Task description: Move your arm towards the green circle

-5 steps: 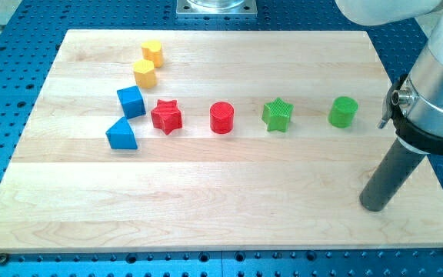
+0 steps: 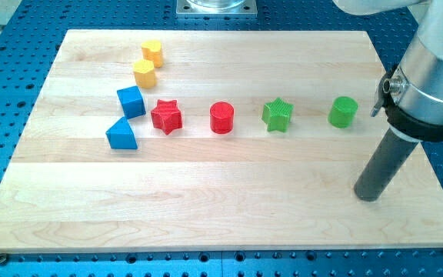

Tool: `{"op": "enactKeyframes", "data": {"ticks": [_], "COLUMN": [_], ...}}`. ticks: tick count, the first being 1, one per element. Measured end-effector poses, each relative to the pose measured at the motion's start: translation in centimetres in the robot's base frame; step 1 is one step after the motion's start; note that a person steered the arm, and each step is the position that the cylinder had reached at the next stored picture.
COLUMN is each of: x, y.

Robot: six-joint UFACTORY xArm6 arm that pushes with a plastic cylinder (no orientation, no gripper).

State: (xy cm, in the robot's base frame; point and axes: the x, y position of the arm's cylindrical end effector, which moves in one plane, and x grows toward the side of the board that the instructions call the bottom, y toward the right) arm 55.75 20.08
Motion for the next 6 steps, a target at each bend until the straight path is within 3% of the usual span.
{"op": "enactKeyframes", "data": {"ticks": [4,5,6], "x": [-0.1,-3.0,-4.7], "y": [-0.7,-3.7,-1.2]}}
